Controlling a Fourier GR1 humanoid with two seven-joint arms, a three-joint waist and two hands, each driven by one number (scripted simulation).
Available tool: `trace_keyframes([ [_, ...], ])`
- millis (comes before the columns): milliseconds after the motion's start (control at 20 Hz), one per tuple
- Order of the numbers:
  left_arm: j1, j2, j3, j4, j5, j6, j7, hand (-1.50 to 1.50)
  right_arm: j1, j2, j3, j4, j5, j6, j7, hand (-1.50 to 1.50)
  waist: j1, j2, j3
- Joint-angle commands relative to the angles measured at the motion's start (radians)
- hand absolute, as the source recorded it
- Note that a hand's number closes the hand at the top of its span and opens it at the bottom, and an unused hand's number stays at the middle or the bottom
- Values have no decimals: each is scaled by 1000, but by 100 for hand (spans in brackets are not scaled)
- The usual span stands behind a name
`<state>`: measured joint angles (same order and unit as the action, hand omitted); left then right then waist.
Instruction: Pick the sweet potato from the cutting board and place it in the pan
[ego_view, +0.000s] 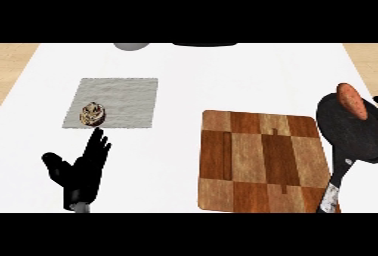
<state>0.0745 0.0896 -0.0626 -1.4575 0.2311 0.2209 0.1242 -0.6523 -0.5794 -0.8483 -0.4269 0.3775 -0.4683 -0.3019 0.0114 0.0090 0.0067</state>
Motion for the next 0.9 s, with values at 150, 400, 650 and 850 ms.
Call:
trace_keyframes([
  [150,18,25,32,-12,11,-12,-1,0,150,25,-115,-65,-221,319,-209,-150,-26,-14,-6],
  [400,-5,20,57,45,26,-33,-18,0,251,103,-42,-223,-261,455,-164,-150,-28,-15,-9],
  [650,-1,-11,27,-12,-5,26,38,0,386,267,40,-624,-275,388,8,-150,-30,-17,-10],
  [850,20,15,77,82,21,-55,-78,0,541,333,39,-844,-332,405,79,-150,-24,-12,-9],
])
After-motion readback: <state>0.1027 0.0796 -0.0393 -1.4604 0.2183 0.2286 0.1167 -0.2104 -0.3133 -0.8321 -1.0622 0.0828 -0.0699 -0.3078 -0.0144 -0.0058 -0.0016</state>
